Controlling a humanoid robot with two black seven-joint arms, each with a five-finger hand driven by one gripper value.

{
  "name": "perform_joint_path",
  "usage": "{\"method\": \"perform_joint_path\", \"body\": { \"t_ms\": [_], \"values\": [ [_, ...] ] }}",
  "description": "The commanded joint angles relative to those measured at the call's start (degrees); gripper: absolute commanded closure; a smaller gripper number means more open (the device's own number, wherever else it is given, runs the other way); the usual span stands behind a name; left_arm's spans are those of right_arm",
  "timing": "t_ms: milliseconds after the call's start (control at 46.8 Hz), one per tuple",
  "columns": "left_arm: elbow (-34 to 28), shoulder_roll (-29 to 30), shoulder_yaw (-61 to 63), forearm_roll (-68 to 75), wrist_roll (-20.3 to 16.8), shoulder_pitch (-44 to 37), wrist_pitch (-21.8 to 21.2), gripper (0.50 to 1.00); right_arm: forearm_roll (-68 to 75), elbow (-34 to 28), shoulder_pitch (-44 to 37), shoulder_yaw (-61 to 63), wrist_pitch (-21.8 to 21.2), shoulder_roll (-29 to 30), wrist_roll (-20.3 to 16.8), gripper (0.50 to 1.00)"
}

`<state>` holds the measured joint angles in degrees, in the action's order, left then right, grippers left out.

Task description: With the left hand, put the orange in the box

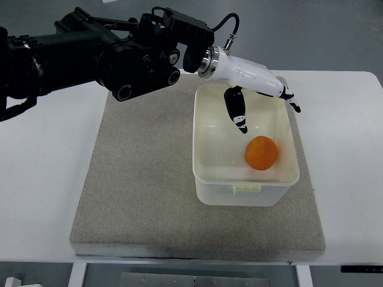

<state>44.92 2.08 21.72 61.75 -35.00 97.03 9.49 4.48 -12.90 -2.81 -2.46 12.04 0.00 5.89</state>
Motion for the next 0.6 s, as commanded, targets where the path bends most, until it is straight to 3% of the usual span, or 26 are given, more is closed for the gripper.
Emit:
{"method": "perform_joint_path", "body": {
  "t_ms": [0,299,577],
  "values": [
    [-0.1,0.1,-1.8,-0.1,0.0,0.1,0.0,0.555,0.0,0.1,0.0,0.0,0.0,0.0,0.0,0.556],
    [-3.4,1.7,-4.1,0.9,0.0,0.6,0.0,0.566,0.0,0.0,0.0,0.0,0.0,0.0,0.0,0.556],
    [-15.8,1.7,-2.7,0.8,0.0,-1.2,0.1,0.6,0.0,0.0,0.0,0.0,0.0,0.0,0.0,0.556]
  ]
}}
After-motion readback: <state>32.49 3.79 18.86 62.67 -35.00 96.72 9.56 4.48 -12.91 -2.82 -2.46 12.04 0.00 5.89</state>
